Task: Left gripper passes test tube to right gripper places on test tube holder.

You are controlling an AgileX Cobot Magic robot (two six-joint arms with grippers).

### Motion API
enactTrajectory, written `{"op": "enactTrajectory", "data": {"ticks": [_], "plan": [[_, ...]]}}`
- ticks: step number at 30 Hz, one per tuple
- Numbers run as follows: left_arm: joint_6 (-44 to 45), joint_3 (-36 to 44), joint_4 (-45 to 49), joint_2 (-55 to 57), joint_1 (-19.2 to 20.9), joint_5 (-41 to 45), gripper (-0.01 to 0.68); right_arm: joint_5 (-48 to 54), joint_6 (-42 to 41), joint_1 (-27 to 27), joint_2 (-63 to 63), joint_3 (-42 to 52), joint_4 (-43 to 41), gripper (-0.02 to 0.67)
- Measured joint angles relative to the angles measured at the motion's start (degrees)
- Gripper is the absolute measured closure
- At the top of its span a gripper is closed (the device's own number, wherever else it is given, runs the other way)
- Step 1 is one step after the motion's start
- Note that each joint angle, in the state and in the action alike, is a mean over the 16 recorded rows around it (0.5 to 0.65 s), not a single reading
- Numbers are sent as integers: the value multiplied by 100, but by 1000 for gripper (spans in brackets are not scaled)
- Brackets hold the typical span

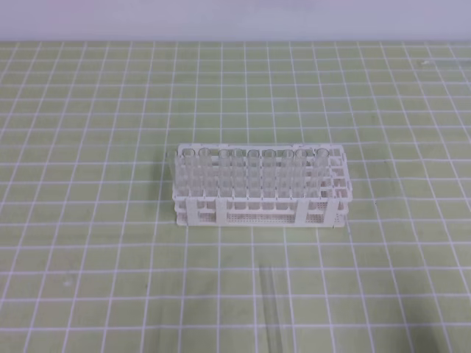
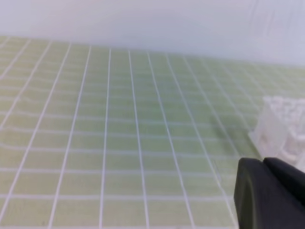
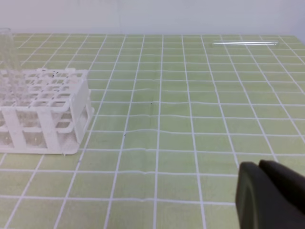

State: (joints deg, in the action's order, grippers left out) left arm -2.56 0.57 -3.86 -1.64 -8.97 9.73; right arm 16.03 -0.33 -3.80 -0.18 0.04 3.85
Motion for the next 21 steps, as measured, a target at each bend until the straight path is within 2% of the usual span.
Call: {"op": "enactTrajectory", "data": {"ticks": [13, 21], "plan": [[-1339, 5, -777, -13, 0, -1448, 675, 0, 0, 0, 0, 0, 0, 666], [-2392, -92, -924, 31, -44, -1550, 675, 0, 0, 0, 0, 0, 0, 666]]}}
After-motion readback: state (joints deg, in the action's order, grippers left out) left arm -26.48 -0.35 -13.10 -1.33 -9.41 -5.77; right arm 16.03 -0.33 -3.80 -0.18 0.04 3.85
